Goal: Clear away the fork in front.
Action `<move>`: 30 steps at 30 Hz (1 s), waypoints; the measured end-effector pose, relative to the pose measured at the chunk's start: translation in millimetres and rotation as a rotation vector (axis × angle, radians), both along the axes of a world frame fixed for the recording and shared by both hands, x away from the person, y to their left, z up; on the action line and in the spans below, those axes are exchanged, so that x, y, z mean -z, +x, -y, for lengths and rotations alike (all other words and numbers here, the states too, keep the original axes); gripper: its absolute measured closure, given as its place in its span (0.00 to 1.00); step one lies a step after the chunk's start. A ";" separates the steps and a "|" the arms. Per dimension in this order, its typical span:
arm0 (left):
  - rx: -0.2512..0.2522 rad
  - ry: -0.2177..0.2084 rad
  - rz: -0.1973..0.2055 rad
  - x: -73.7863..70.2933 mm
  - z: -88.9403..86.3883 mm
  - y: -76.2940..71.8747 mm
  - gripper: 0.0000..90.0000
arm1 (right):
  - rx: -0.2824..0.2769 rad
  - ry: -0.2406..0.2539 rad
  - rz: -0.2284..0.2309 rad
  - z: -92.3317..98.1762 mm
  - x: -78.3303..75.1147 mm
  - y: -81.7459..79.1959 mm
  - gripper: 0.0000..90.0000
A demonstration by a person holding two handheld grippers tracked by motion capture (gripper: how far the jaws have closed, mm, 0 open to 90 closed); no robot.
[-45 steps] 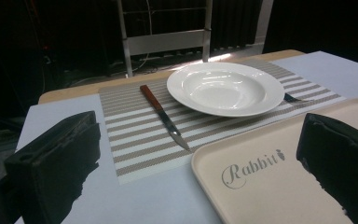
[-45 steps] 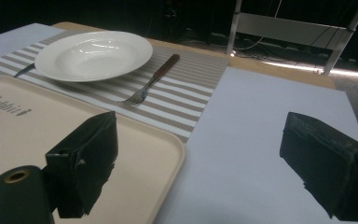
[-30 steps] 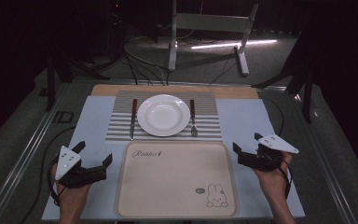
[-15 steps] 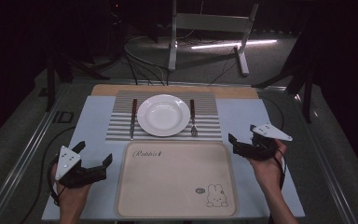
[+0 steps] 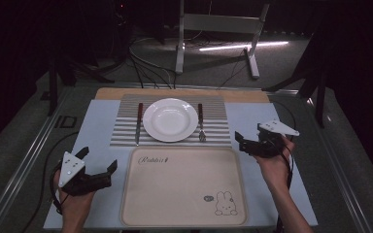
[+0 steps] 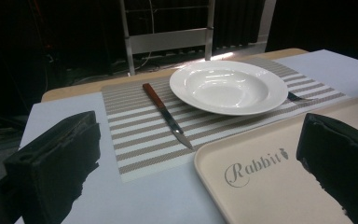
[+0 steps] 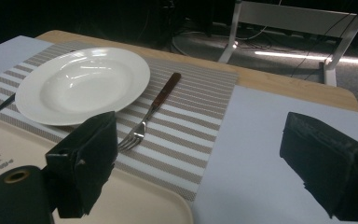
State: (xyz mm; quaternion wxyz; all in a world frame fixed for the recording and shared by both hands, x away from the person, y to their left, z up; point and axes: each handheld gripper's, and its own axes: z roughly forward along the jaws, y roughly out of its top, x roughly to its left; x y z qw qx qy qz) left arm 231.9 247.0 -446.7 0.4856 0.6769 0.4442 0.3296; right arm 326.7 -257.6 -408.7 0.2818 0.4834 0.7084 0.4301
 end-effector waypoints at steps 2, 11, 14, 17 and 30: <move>0.001 0.000 -0.001 0.2 -0.1 0.2 0.00 | 0.001 -0.001 -0.003 -2.1 -1.6 2.7 0.13; 0.000 0.003 -0.002 0.9 -0.3 0.6 0.00 | 0.001 0.002 -0.014 -11.3 -8.6 17.8 0.13; -0.001 0.005 -0.001 0.9 -0.5 0.5 0.00 | 0.004 0.000 -0.020 -14.4 -11.5 24.1 0.13; -0.003 0.005 0.000 0.8 -0.9 0.3 0.00 | 0.007 0.006 -0.028 -16.6 -14.1 31.6 0.13; -0.008 0.006 0.001 1.2 -1.7 0.6 0.00 | 0.033 0.003 -0.070 -24.1 -17.9 64.9 0.13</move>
